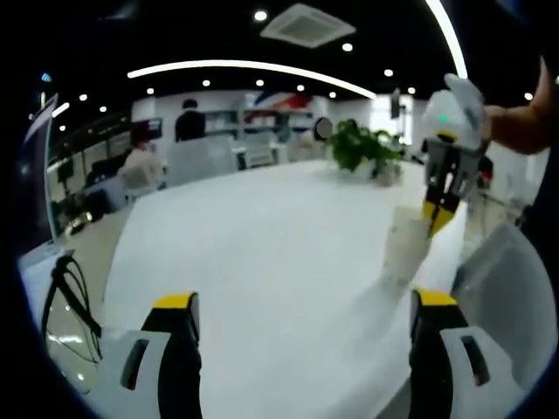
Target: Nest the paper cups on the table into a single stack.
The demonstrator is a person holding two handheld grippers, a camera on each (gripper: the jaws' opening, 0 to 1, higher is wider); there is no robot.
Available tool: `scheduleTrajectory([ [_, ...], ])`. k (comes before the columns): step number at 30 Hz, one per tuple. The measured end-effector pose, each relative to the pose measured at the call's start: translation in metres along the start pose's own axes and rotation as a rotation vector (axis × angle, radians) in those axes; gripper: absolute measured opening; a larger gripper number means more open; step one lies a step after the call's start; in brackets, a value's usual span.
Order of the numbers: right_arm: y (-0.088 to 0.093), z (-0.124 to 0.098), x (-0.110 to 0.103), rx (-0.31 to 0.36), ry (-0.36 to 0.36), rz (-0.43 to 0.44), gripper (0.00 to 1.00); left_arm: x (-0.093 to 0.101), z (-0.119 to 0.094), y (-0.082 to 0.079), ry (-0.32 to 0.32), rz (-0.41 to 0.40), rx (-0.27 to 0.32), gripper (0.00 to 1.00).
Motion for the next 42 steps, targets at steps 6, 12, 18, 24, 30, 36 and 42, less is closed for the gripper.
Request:
scheduleTrajectory([
  [6,-0.001,0.002,-0.002,0.035,-0.014,-0.001,0.00,0.003,0.002,0.000,0.007,0.004,-0.001,0.99],
  [12,0.000,0.000,0.001,0.064,-0.014,-0.004,0.00,0.004,0.003,0.000,0.015,0.005,-0.004,0.99],
  [18,-0.003,-0.007,0.002,0.164,-0.049,0.028,0.15,0.005,0.003,-0.003,0.014,0.017,0.005,0.99],
  [24,-0.005,-0.030,0.013,0.372,-0.032,0.116,0.38,0.006,0.001,-0.011,0.019,0.023,0.024,0.99],
  [30,0.009,-0.055,0.029,0.563,0.050,0.139,0.49,0.010,0.001,-0.022,0.044,0.032,0.064,0.99],
  [36,0.035,-0.070,0.038,0.689,0.146,0.182,0.62,0.017,0.006,-0.028,0.063,0.043,0.076,0.99],
  [42,0.061,-0.082,0.043,0.819,0.254,0.217,0.81,0.017,0.007,-0.031,0.051,0.056,0.099,0.99],
])
Point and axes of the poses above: the point that each gripper's makers call its tool centre point, and the gripper's own axes: z roughly forward along the fingers, x roughly to its right, y roughly out of its underside, the point moved 5 cm from there along -z, roughly backward along the fingers, and after that the axes turned 2 degrees about -y, right-handed, at the moved point
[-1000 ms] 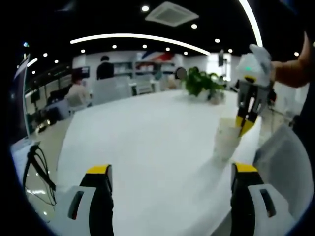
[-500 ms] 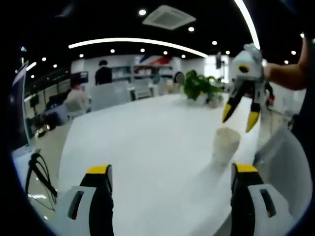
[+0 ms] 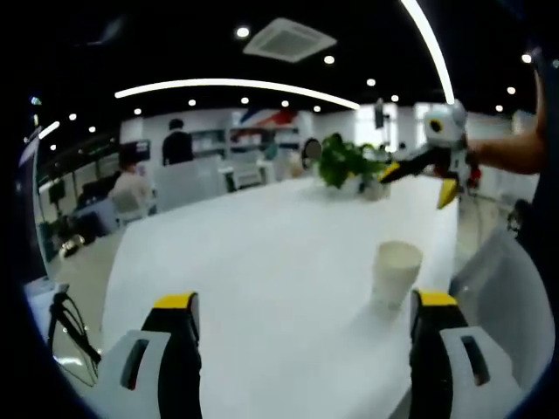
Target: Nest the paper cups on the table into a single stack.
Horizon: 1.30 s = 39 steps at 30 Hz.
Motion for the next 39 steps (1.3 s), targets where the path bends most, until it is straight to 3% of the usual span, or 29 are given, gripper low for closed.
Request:
scheduleTrajectory([
  [5,0.010,-0.011,0.000,0.056,0.019,-0.010,0.92,0.005,0.001,-0.001,0.014,-0.017,0.015,0.99],
  [8,0.019,-0.015,-0.002,0.141,0.001,0.010,1.00,0.011,0.000,0.002,0.006,-0.016,0.015,0.99],
  [13,0.045,-0.024,0.004,0.164,0.054,0.040,1.00,0.024,-0.003,0.007,0.000,0.033,0.014,0.99],
  [18,0.056,-0.030,0.003,0.170,0.069,0.047,1.00,0.027,-0.005,0.007,0.000,0.013,0.024,0.99],
  [27,0.060,-0.029,0.003,0.180,0.059,0.041,1.00,0.035,0.002,0.004,0.006,0.028,0.007,0.99],
  [31,0.063,-0.022,0.001,0.182,0.052,0.030,1.00,0.040,0.010,0.013,0.034,0.044,-0.030,0.99],
  [33,0.068,-0.018,0.000,0.150,0.048,0.021,1.00,0.046,0.015,0.018,0.056,0.052,-0.044,0.99],
  [39,0.081,-0.004,-0.009,0.107,0.007,0.023,0.91,0.059,0.033,0.032,0.103,0.076,-0.079,0.99],
])
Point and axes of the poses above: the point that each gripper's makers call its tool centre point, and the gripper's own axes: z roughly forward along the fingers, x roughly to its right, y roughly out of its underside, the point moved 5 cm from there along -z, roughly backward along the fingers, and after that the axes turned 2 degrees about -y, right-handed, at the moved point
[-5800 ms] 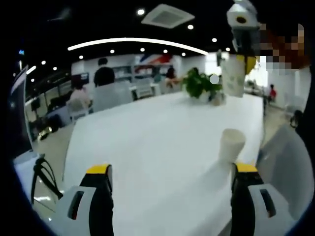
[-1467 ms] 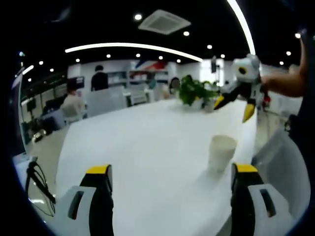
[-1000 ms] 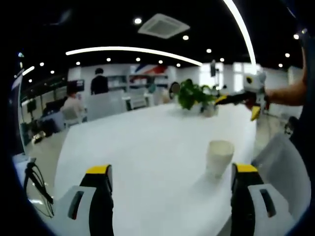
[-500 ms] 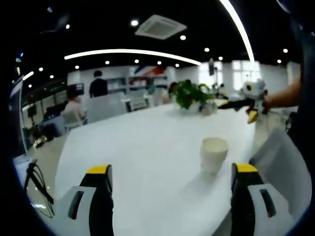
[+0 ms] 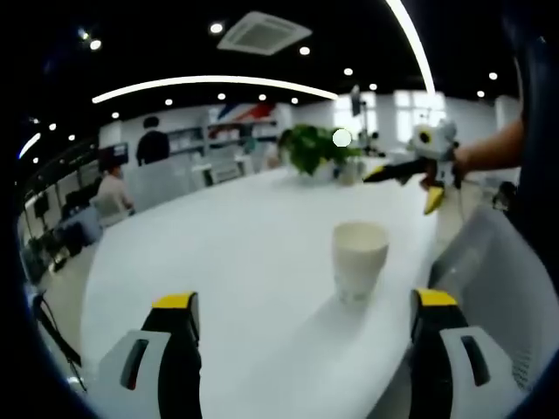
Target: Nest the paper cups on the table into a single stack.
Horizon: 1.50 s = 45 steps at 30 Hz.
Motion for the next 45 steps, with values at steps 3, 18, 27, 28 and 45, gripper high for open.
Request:
scheduleTrajectory([
  [3,0.009,0.008,-0.004,-0.029,-0.017,0.011,0.90,0.005,0.011,0.006,0.038,-0.003,-0.030,0.99],
  [18,0.028,0.044,-0.014,-0.090,-0.103,0.045,0.82,0.021,0.060,0.020,0.159,0.021,-0.111,0.89],
  [27,0.042,0.061,-0.014,-0.192,-0.155,-0.003,0.58,0.028,0.079,0.027,0.216,0.086,-0.166,0.73],
  [28,0.044,0.062,-0.016,-0.216,-0.176,-0.007,0.57,0.029,0.081,0.028,0.220,0.090,-0.177,0.71],
  [45,0.041,0.086,-0.020,-0.233,-0.234,-0.013,0.42,0.040,0.101,0.022,0.311,0.104,-0.189,0.47],
])
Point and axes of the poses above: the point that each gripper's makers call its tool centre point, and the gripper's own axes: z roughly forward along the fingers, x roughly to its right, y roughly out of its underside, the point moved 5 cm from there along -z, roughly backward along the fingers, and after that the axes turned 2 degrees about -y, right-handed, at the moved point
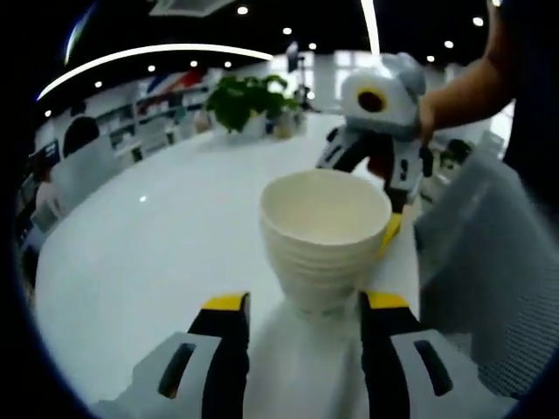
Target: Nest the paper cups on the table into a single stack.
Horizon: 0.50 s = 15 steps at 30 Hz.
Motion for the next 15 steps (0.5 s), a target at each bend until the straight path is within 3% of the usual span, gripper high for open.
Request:
scheduleTrajectory([
  [3,-0.0013,0.0026,-0.0024,0.004,-0.024,0.009,0.36,-0.0001,0.0013,-0.0005,0.010,-0.003,0.001,0.43],
  [5,-0.0016,0.0039,-0.0025,0.006,-0.026,0.016,0.31,0.0027,0.0018,-0.0018,0.033,0.008,0.005,0.31],
  [15,-0.0005,0.0012,-0.0015,0.020,-0.029,0.036,0.29,0.0028,0.0017,-0.0053,0.060,-0.004,-0.007,0.31],
])
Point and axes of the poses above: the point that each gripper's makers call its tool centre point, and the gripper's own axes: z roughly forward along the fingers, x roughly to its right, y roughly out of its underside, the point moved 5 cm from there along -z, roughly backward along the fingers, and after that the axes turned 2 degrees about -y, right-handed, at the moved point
